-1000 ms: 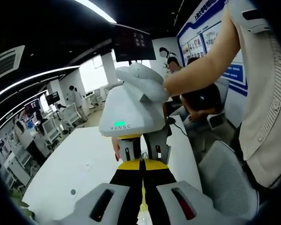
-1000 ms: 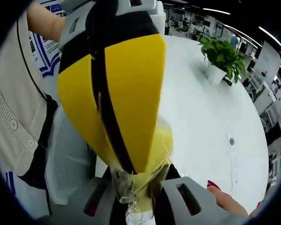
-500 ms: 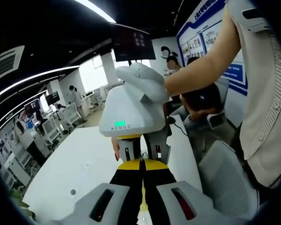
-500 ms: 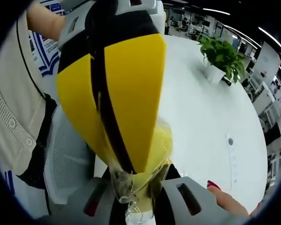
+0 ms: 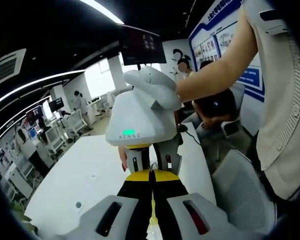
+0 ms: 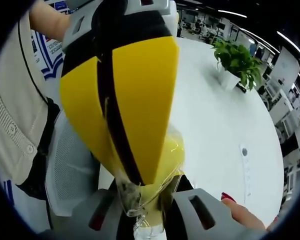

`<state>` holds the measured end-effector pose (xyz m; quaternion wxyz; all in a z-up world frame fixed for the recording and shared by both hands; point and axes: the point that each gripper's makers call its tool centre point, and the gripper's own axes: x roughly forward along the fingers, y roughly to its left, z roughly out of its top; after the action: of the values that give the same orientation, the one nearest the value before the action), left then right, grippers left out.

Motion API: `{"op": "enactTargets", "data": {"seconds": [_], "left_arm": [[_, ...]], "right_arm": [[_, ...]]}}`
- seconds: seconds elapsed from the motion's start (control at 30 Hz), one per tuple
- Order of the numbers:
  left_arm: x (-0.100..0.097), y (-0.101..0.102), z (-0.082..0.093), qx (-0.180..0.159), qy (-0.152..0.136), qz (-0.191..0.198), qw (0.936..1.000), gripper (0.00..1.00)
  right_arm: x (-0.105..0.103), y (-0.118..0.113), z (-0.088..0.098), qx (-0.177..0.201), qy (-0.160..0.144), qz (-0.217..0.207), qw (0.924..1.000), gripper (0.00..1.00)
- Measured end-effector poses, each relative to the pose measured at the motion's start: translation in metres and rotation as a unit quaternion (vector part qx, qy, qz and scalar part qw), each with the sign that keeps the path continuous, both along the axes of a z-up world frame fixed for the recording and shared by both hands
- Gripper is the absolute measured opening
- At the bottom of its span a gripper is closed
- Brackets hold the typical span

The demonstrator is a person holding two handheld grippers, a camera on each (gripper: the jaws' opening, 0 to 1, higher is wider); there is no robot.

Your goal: Compare the silicone blocks by pressing each to a similar depth, holding the contact briefly, and releasing to observe deformation and rebound differences across the visible hardness samples.

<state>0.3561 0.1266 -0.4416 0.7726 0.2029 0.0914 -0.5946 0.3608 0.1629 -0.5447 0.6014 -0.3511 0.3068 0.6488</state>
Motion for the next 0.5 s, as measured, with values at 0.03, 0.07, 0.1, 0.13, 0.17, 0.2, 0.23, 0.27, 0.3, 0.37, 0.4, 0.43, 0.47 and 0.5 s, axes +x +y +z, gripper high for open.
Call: {"op": "enactTargets", "data": {"seconds": [0.03,0.07,0.1,0.13,0.17,0.2,0.23,0.27,0.3,0.37,0.4,0.43,0.47,0.5], "left_arm": [[0.0000,0.0000,-0.0002,0.000,0.001,0.000,1.0000,0.00],[-0.0001,0.0001,-0.0005,0.000,0.002,0.000,1.0000,0.00],[0.0000,0.0002,-0.0010,0.002,0.001,0.000,1.0000,0.00],[-0.0001,0.0002,-0.0013,0.002,0.001,0.000,1.0000,0.00],[-0.0003,0.0002,-0.0016,0.002,0.002,0.000,1.0000,0.00],[-0.0004,0.0003,-0.0016,0.002,0.003,0.001,1.0000,0.00],[-0.0002,0.0003,-0.0014,0.001,0.004,0.003,1.0000,0.00],[-0.0002,0.0003,-0.0012,0.001,0.006,0.003,1.0000,0.00],[-0.0001,0.0003,-0.0011,0.001,0.006,0.003,1.0000,0.00],[0.0004,0.0004,-0.0007,0.000,0.007,0.005,1.0000,0.00],[0.0004,0.0004,-0.0004,-0.001,0.008,0.005,1.0000,0.00],[0.0005,0.0004,-0.0003,-0.002,0.009,0.005,0.9999,0.00],[0.0007,0.0005,-0.0004,-0.002,0.009,0.005,0.9999,0.00],[0.0007,0.0004,-0.0005,-0.002,0.010,0.005,0.9999,0.00]], "right_arm": [[-0.0002,-0.0001,-0.0001,-0.001,0.001,0.000,1.0000,0.06],[-0.0006,-0.0002,-0.0005,-0.001,0.003,0.000,1.0000,0.06],[0.0001,-0.0003,-0.0010,-0.002,0.001,0.000,1.0000,0.06],[-0.0003,-0.0007,-0.0014,-0.004,0.001,0.000,1.0000,0.06],[-0.0006,-0.0007,-0.0016,-0.004,0.001,0.002,1.0000,0.06],[-0.0008,-0.0006,-0.0017,-0.004,0.002,0.002,1.0000,0.06],[-0.0007,-0.0004,-0.0015,-0.003,0.002,0.002,1.0000,0.07],[-0.0008,-0.0003,-0.0012,-0.002,0.003,0.002,1.0000,0.07],[-0.0011,-0.0002,-0.0009,-0.001,0.005,0.003,1.0000,0.07],[-0.0005,0.0000,-0.0005,0.000,0.004,0.003,1.0000,0.07],[-0.0008,0.0000,-0.0003,0.000,0.005,0.003,1.0000,0.07],[-0.0005,0.0003,0.0000,0.001,0.003,0.004,1.0000,0.07],[-0.0007,0.0003,-0.0001,0.001,0.003,0.005,1.0000,0.07],[-0.0011,0.0001,-0.0002,0.001,0.004,0.005,1.0000,0.07]]}}
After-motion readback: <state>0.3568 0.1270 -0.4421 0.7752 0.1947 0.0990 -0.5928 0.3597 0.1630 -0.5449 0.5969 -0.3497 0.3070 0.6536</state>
